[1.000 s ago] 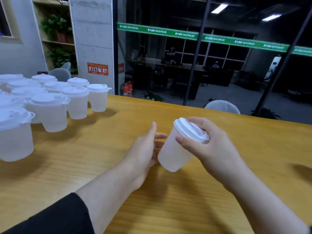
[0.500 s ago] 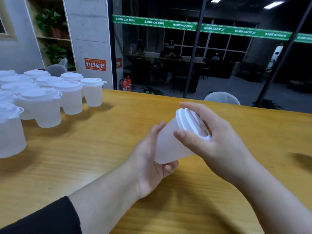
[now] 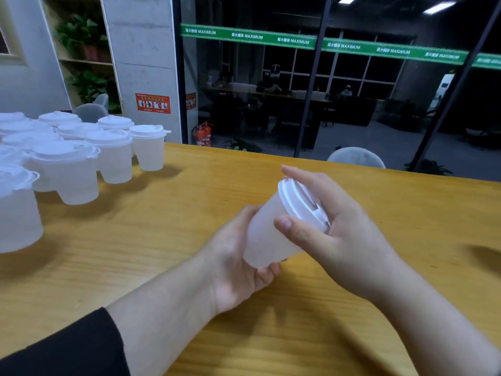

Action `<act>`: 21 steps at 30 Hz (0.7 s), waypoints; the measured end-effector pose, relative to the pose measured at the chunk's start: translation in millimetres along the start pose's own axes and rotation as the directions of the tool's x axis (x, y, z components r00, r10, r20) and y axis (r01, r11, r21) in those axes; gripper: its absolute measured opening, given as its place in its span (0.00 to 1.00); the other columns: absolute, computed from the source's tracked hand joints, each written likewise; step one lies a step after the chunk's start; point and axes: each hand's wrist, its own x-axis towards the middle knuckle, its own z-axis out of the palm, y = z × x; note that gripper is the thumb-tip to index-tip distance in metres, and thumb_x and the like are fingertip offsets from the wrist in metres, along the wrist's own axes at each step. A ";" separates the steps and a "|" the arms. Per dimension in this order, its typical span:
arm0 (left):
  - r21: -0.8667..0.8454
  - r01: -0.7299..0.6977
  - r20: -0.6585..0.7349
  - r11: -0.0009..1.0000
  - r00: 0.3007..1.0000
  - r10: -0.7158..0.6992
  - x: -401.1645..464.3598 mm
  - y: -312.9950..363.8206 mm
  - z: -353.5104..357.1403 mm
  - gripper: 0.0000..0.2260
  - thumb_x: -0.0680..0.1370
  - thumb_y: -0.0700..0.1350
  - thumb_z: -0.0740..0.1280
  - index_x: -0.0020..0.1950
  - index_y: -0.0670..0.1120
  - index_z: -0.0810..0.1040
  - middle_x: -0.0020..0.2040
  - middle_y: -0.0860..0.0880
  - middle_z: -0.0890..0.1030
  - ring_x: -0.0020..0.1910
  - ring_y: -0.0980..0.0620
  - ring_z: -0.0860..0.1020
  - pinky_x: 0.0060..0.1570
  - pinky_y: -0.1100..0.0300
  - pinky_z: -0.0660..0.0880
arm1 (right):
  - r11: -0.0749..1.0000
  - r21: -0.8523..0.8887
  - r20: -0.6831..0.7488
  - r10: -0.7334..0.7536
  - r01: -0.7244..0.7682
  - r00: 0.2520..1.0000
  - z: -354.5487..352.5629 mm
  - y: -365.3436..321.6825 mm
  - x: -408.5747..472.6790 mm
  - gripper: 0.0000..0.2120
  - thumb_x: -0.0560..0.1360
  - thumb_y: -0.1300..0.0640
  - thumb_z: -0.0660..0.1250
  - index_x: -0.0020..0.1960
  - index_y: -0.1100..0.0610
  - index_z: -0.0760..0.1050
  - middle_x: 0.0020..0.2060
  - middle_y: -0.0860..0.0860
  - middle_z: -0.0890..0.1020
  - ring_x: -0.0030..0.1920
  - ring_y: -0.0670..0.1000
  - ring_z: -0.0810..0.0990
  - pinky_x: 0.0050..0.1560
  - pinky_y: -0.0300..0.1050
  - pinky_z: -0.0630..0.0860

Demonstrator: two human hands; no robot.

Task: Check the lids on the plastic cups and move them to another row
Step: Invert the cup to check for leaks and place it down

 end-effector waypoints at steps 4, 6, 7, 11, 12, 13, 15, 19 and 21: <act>-0.109 -0.177 -0.122 0.978 0.979 0.163 0.1 -4.6 8.3 0.15 0.79 0.58 0.70 0.52 0.47 0.84 0.36 0.48 0.80 0.28 0.51 0.73 0.26 0.61 0.63 | 0.999 0.036 -0.151 0.029 -0.024 0.988 8.3 1.2 7.0 0.30 0.71 0.34 0.67 0.72 0.38 0.72 0.61 0.31 0.76 0.63 0.26 0.69 0.55 0.20 0.64; -0.079 -0.301 -0.182 0.950 0.942 0.283 2.3 -7.1 8.3 0.17 0.78 0.59 0.70 0.54 0.47 0.84 0.36 0.49 0.80 0.30 0.52 0.74 0.30 0.59 0.65 | 0.993 0.089 -0.218 0.090 -0.072 0.972 14.4 -0.6 10.6 0.30 0.72 0.32 0.66 0.72 0.39 0.72 0.61 0.33 0.77 0.63 0.29 0.71 0.55 0.21 0.66; -0.048 -0.337 -0.186 0.940 0.928 0.323 2.5 -7.2 7.7 0.17 0.78 0.60 0.70 0.55 0.48 0.84 0.38 0.50 0.80 0.31 0.52 0.73 0.32 0.59 0.66 | 0.990 0.109 -0.230 0.113 -0.090 0.967 16.0 -0.6 11.3 0.32 0.72 0.29 0.66 0.73 0.39 0.71 0.62 0.34 0.76 0.64 0.30 0.71 0.55 0.22 0.67; -0.075 -0.188 -0.129 0.979 0.976 0.177 2.8 -2.0 1.5 0.16 0.77 0.61 0.70 0.52 0.49 0.84 0.37 0.49 0.79 0.28 0.52 0.71 0.25 0.63 0.64 | 0.992 0.085 -0.135 0.101 -0.090 0.986 10.7 -2.3 6.3 0.37 0.69 0.24 0.65 0.74 0.37 0.68 0.63 0.30 0.74 0.65 0.25 0.68 0.56 0.20 0.66; -0.091 -0.117 -0.086 0.989 0.990 0.109 3.0 -2.0 1.2 0.16 0.77 0.61 0.70 0.52 0.49 0.83 0.36 0.48 0.79 0.26 0.52 0.70 0.21 0.64 0.62 | 0.995 0.074 -0.110 0.080 -0.072 0.991 9.2 -1.8 4.8 0.36 0.69 0.26 0.66 0.74 0.37 0.69 0.64 0.31 0.74 0.66 0.26 0.68 0.57 0.21 0.67; -0.097 -0.079 -0.059 0.992 0.996 0.073 3.3 -2.9 1.3 0.16 0.77 0.61 0.70 0.52 0.49 0.83 0.36 0.47 0.79 0.25 0.51 0.70 0.19 0.65 0.61 | 0.995 0.077 -0.105 0.070 -0.062 0.992 8.6 -0.2 3.7 0.34 0.70 0.29 0.67 0.73 0.38 0.70 0.64 0.33 0.75 0.67 0.29 0.70 0.57 0.22 0.68; -0.110 -0.106 -0.088 0.988 0.991 0.097 4.4 -5.4 4.2 0.16 0.77 0.60 0.71 0.52 0.48 0.83 0.36 0.47 0.79 0.25 0.51 0.71 0.19 0.65 0.62 | 0.992 0.103 -0.147 0.084 -0.070 0.986 10.8 1.6 3.0 0.29 0.70 0.32 0.67 0.69 0.38 0.73 0.61 0.37 0.78 0.63 0.36 0.75 0.54 0.24 0.69; -0.038 -0.349 -0.217 0.936 0.918 0.333 8.3 -7.6 6.3 0.17 0.79 0.59 0.69 0.55 0.46 0.82 0.35 0.48 0.79 0.27 0.51 0.72 0.25 0.61 0.64 | 0.988 0.137 -0.259 0.108 -0.074 0.960 21.6 -0.2 7.2 0.27 0.71 0.33 0.64 0.68 0.39 0.75 0.57 0.41 0.81 0.56 0.41 0.78 0.50 0.31 0.71; 0.055 -0.449 -0.225 0.892 0.865 0.449 11.0 -10.2 3.3 0.22 0.80 0.61 0.68 0.57 0.42 0.79 0.36 0.48 0.77 0.26 0.50 0.71 0.26 0.59 0.63 | 0.969 0.225 -0.295 0.163 -0.098 0.942 24.4 -2.5 9.5 0.22 0.76 0.37 0.67 0.67 0.42 0.76 0.55 0.42 0.81 0.52 0.37 0.79 0.47 0.29 0.72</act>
